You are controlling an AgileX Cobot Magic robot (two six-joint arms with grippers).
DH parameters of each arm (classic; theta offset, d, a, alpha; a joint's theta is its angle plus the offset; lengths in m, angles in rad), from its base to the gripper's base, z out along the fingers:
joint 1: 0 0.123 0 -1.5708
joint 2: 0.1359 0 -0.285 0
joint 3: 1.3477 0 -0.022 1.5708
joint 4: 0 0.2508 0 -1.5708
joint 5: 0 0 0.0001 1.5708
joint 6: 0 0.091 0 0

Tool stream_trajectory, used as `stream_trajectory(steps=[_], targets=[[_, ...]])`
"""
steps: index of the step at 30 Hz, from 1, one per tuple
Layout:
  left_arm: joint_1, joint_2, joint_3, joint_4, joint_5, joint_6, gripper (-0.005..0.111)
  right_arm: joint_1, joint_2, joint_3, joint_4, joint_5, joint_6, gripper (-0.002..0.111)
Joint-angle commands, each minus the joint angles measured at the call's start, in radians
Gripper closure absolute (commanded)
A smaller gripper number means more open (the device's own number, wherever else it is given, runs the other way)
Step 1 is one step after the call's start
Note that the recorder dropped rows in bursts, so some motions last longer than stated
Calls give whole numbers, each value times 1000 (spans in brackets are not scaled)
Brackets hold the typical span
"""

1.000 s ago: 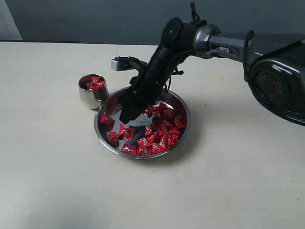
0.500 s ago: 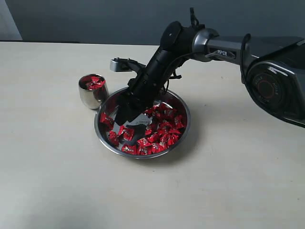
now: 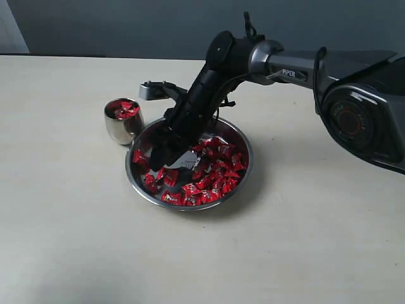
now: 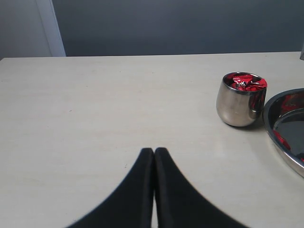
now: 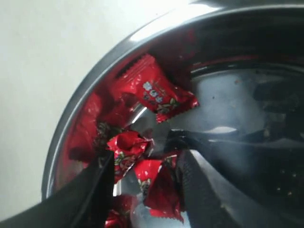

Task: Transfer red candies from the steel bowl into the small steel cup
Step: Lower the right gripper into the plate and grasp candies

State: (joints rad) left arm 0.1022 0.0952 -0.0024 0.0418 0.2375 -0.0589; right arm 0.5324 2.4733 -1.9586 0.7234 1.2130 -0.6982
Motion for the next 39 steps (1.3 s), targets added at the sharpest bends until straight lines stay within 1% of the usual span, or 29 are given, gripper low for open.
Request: stream_trajectory(steps=[1, 14, 15, 19, 26, 28, 31, 32, 39], targets=[[-5, -9, 2, 1, -4, -2, 106, -2, -3, -1, -9, -2, -7, 63], [-5, -9, 2, 1, -4, -2, 106, -2, -3, -1, -9, -14, -7, 64], [-5, -9, 2, 1, -4, -2, 106, -2, -3, -1, -11, -19, -7, 66], [-5, -9, 2, 1, -4, -2, 106, -2, -3, -1, -14, -21, -7, 79], [-5, -9, 2, 1, -4, -2, 106, 5, -3, -1, -17, -21, -7, 81], [-5, -9, 2, 1, -4, -2, 106, 9, -3, -1, -17, -22, -7, 88], [-5, -9, 2, 1, -4, -2, 106, 15, -3, -1, -17, -26, -7, 106], [-5, -9, 2, 1, -4, -2, 106, 15, -3, -1, -17, -26, -7, 109], [-5, -9, 2, 1, -4, -2, 106, 15, -3, -1, -17, -26, -7, 109]])
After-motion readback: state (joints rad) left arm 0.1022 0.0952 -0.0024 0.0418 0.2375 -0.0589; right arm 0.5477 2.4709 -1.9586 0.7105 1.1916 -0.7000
